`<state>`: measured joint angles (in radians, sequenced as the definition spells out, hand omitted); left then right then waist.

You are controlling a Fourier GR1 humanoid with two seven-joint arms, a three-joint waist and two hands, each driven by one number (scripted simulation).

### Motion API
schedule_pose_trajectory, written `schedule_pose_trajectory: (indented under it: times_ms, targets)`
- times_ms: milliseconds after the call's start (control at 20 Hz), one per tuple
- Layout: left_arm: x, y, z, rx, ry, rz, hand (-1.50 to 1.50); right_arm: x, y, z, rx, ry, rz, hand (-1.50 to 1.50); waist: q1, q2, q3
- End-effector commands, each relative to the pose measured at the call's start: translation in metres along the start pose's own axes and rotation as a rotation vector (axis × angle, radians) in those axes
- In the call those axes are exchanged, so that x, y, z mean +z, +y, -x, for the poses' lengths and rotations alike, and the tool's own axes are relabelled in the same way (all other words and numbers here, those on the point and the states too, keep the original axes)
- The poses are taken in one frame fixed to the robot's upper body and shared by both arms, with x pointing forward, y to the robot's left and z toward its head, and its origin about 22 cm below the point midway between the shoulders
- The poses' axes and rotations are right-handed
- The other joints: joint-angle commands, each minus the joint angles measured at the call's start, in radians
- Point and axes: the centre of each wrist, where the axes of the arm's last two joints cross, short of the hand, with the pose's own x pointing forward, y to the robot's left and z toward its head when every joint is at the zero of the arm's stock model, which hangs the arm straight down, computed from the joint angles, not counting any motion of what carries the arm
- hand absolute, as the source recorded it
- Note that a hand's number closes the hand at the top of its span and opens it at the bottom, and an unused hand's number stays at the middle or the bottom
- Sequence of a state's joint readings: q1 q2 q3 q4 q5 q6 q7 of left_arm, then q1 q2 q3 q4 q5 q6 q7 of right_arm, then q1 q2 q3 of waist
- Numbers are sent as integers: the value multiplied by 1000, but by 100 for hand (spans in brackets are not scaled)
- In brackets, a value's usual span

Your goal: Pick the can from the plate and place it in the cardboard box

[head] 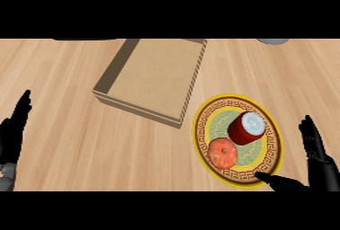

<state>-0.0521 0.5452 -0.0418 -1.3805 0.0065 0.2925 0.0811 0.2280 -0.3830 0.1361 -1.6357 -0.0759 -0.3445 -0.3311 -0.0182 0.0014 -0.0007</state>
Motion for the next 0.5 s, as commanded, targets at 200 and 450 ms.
schedule_pose_trajectory:
  times_ms: [200,450]
  targets:
    - [-10,-5,-4,-4,-12,14,0,-7,-60,-5,383,6,-100,-150,14,0,-1]
    - [-8,-9,0,-25,-10,30,0,-24,-52,-39,527,121,-298,-150,25,1,-2]
